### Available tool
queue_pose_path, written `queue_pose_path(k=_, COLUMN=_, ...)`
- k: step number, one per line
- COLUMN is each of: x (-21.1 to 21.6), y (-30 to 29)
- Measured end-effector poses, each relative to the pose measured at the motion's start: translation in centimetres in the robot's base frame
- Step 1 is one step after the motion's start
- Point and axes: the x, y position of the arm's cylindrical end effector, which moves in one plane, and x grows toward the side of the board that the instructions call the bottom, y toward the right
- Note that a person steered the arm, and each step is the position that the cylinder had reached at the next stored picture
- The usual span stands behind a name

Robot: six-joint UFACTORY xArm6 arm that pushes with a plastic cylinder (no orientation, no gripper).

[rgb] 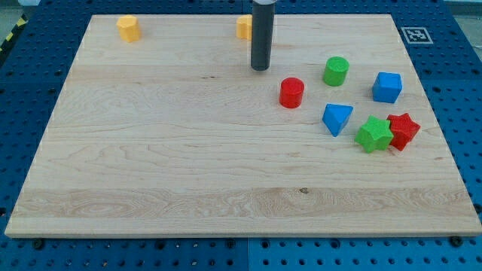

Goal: Slide yellow heart slightly left and bit down

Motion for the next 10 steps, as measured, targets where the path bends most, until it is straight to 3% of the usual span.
queue_pose_path(k=3, x=-4.8, y=0.0)
queue_pose_path(k=6, x=-8.0, y=4.7)
queue_pose_path(k=10, x=-10.2, y=-4.1)
